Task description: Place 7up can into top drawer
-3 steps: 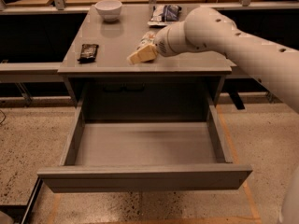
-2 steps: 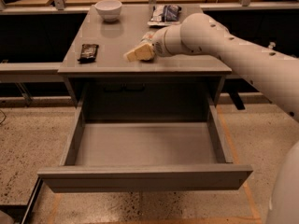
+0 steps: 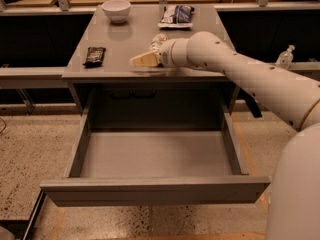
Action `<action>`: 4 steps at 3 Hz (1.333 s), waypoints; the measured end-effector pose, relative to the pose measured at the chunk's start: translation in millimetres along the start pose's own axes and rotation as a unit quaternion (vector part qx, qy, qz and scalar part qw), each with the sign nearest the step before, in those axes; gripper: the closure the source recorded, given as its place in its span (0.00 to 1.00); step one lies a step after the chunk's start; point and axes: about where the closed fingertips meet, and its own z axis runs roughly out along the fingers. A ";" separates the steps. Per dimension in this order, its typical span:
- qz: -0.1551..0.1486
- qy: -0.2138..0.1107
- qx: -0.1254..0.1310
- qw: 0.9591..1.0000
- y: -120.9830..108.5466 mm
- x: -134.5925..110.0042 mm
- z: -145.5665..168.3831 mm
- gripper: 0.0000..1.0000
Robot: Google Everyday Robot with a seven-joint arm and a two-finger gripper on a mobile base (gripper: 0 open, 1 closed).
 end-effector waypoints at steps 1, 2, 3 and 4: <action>0.009 -0.010 0.026 1.000 -3.6 -0.7 6.0 0.18; -0.013 -0.018 0.056 0.998 -0.4 -12.8 1.1 0.42; -0.038 -0.023 0.070 0.997 5.1 -25.0 -4.7 0.64; -0.040 -0.025 0.066 0.997 1.7 -25.7 -8.0 0.88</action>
Offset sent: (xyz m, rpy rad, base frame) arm 0.0007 0.0005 0.0312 -0.0865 -0.1366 -0.1521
